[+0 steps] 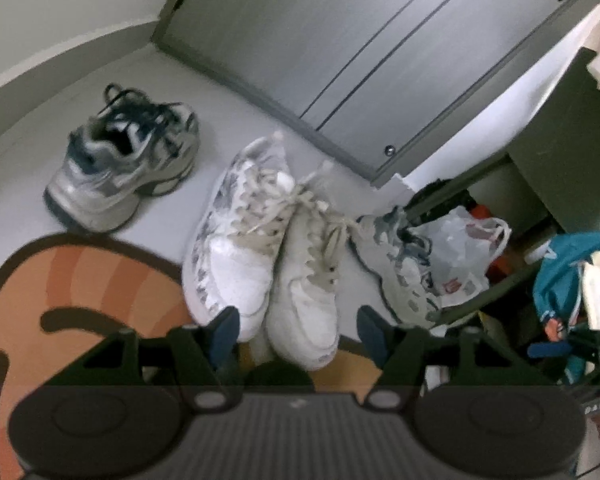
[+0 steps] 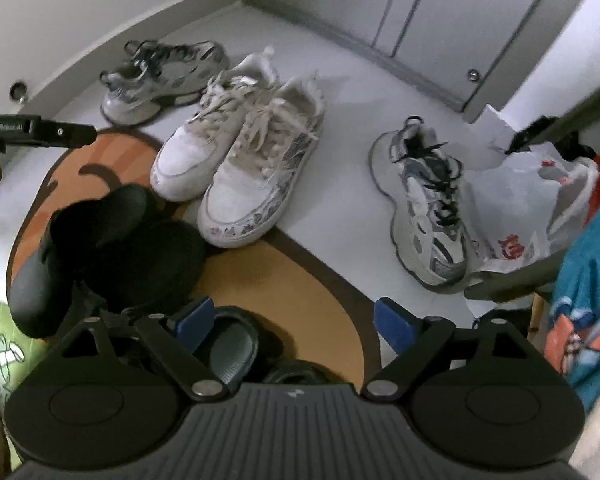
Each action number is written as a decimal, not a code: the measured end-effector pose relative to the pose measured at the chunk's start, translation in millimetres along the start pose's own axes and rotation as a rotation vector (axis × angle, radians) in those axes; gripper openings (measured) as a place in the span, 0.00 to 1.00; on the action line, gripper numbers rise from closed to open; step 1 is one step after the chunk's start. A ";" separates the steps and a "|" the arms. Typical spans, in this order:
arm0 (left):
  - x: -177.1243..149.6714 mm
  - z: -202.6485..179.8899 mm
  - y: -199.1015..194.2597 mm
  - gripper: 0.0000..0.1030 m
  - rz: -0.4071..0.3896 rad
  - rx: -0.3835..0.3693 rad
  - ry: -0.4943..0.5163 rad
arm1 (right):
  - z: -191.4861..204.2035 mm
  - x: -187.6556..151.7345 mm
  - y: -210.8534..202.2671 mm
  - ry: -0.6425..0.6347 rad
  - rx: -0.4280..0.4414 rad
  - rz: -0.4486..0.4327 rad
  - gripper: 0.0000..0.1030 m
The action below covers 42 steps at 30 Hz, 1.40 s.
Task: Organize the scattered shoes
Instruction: 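Lift the left tool away from the paired sneakers, then close the left tool on the grey sneaker's dark laces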
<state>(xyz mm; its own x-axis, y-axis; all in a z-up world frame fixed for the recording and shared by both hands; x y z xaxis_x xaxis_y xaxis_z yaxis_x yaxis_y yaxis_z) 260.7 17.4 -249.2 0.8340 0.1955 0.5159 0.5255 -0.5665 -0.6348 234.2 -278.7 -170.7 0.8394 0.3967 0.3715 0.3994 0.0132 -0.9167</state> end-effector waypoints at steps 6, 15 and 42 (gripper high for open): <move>-0.4 32.6 -15.9 0.65 0.010 0.094 -0.026 | 18.4 -1.9 0.0 -0.082 0.041 -0.006 0.88; -0.7 55.0 -31.0 0.65 -0.017 0.123 -0.077 | 17.2 -0.9 2.5 -0.100 0.014 -0.018 0.88; 141.7 122.1 45.0 0.50 -0.238 -0.007 -0.512 | 11.1 -0.5 5.1 -0.032 0.105 -0.008 0.88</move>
<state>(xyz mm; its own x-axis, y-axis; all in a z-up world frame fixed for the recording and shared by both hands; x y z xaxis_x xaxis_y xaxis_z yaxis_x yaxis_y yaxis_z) 423.1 117.3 -274.8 0.6688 0.6808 0.2987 0.7095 -0.4645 -0.5300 231.7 -268.7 -177.2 0.8234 0.4257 0.3753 0.3637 0.1118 -0.9248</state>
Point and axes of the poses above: each gripper's, at about its wrist camera, not at the fingertips, and y roughly the way its jaws point, z to its left, x to its top, the point moved 4 cm from there along y, roughly the way its jaws point
